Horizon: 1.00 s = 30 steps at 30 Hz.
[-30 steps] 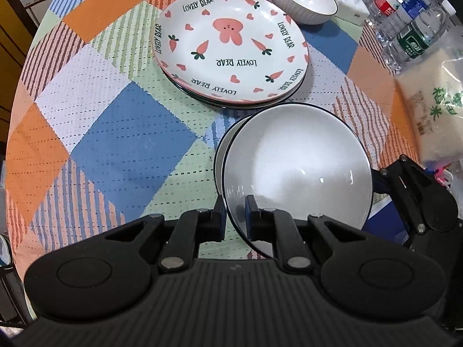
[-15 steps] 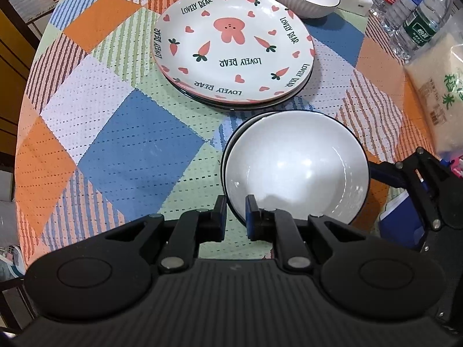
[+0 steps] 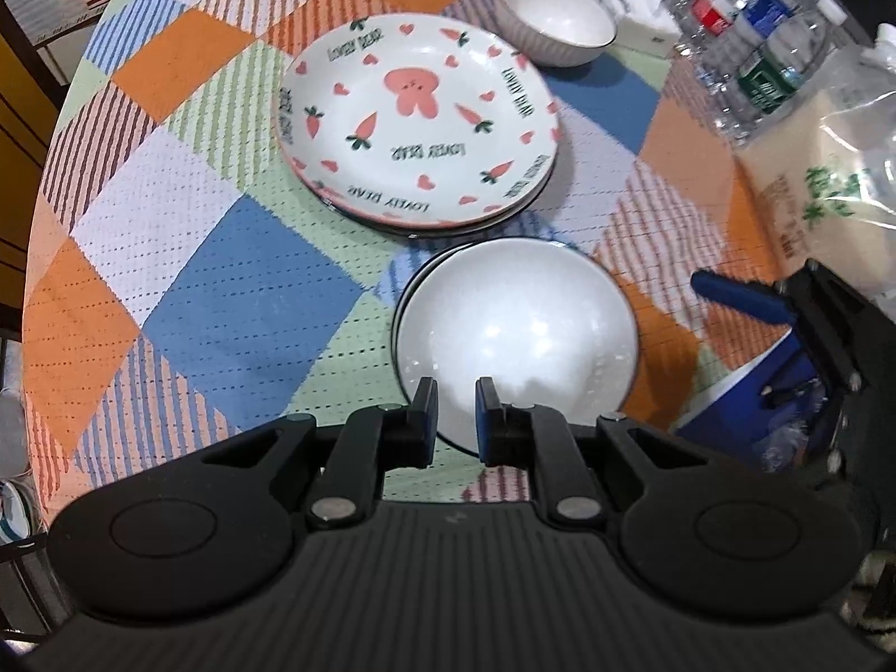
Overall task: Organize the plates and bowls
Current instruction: 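Move the left gripper to the white bowl by the tissue box and close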
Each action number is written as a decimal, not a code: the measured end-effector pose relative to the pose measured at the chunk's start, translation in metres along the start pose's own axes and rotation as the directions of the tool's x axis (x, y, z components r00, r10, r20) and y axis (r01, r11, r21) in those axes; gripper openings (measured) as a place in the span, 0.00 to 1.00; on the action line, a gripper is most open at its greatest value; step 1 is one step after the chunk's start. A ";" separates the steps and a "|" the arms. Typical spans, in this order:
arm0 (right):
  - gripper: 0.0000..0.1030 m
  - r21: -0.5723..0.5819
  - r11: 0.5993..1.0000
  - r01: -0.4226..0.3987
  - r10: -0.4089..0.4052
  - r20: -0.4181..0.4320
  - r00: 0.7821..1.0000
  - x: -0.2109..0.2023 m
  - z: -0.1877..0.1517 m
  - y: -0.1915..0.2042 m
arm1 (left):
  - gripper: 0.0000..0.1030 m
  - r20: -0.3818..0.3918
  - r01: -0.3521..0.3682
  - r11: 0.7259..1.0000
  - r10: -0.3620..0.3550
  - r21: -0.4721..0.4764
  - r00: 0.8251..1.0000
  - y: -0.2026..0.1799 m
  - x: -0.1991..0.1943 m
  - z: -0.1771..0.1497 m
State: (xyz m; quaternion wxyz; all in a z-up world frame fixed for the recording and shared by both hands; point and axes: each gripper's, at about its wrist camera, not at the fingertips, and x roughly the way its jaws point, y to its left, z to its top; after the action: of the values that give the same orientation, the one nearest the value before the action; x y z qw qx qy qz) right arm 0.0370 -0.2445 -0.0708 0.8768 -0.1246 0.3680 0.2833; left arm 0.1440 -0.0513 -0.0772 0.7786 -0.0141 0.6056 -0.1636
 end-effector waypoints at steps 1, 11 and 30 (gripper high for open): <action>0.87 0.008 1.000 0.011 -0.011 0.007 1.000 -0.003 0.001 -0.004 | 0.12 0.001 0.004 1.000 -0.004 0.002 1.000 -0.002 -0.002 0.001; 0.87 0.144 0.989 0.022 -0.037 0.105 0.994 -0.028 0.029 -0.067 | 0.12 -0.010 0.031 0.999 -0.031 0.029 0.999 -0.015 -0.024 0.026; 0.70 0.705 0.709 -0.016 0.062 -0.041 0.997 0.067 0.092 -0.243 | 0.14 0.169 -0.004 0.995 -0.013 0.098 0.985 -0.028 -0.003 0.150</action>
State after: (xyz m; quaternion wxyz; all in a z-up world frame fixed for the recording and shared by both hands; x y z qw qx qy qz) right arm 0.2708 -0.3743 -0.0520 0.8402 0.2182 0.4775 0.1362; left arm 0.2790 -0.1038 -0.0284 0.8267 0.0089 0.5284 -0.1929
